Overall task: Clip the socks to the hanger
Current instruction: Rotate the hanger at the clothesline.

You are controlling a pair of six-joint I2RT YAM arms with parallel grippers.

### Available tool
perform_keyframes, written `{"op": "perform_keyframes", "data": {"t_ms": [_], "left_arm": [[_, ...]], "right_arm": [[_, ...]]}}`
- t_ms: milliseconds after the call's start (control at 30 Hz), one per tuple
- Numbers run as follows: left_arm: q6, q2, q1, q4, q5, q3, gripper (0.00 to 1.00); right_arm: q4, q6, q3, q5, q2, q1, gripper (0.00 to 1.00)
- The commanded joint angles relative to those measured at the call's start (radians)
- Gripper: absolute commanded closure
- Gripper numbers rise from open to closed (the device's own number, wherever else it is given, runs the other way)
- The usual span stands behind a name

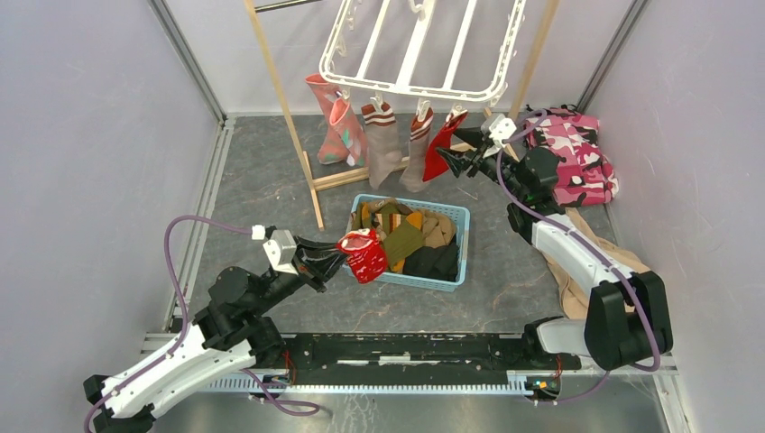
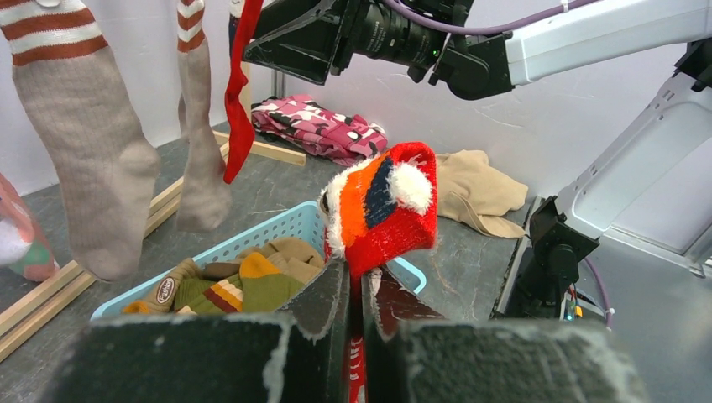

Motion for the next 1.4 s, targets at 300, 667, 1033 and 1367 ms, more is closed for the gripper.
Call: {"op": "perform_keyframes", "data": {"t_ms": [300,667,1033,1367], "left_arm": [[0.027,0.024,-0.002,0.038,0.015,-0.005,0.98],[0.032,0.050,-0.002,0.055,0.031,-0.003,0.98],[0.033,0.053,-0.002,0.065,0.036,-0.012,0.98],[0.028,0.001,-0.003,0.025,0.024,-0.009,0.98]], "right_arm": [[-0.009,-0.046,0.058,0.043,0.005,-0.055,0.25],[0.132,0.075,0.075,-0.051,0.076,-0.095,0.63],[0.156,0.065,0.020,-0.019,0.035,0.023,0.95],[-0.006,-0.100,0.091,0.374,0.062,0.318,1.00]]}}
